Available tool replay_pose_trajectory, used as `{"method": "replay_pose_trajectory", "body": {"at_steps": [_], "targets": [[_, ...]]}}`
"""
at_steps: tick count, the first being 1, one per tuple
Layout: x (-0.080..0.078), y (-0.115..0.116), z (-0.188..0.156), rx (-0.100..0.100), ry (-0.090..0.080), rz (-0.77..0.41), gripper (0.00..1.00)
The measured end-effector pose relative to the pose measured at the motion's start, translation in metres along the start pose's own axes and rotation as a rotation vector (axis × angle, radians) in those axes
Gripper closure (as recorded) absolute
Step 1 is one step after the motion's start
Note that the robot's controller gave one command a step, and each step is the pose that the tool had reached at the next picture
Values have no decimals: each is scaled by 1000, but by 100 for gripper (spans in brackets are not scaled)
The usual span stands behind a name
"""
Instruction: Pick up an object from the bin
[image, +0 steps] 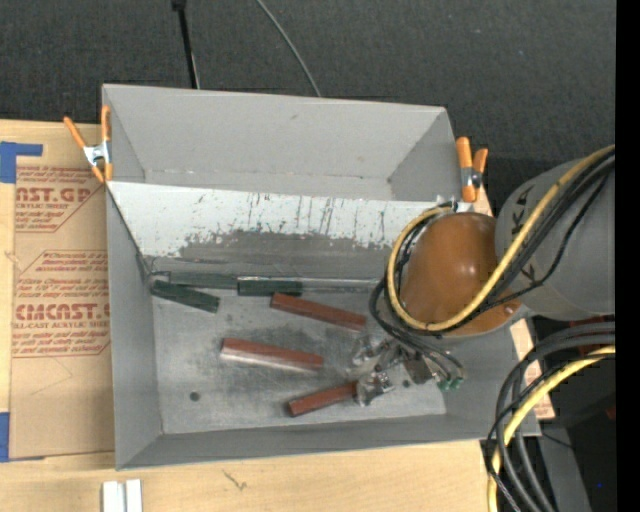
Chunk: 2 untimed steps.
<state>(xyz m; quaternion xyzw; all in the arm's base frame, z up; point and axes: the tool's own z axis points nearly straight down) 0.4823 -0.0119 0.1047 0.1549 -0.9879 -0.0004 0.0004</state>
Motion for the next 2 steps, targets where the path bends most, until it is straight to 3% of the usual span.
{"method": "replay_pose_trajectory", "body": {"at_steps": [1, 2], "targets": [[0, 0, 0, 0, 0, 0, 100], [4, -6, -137, 1, -3, -9, 100]]}}
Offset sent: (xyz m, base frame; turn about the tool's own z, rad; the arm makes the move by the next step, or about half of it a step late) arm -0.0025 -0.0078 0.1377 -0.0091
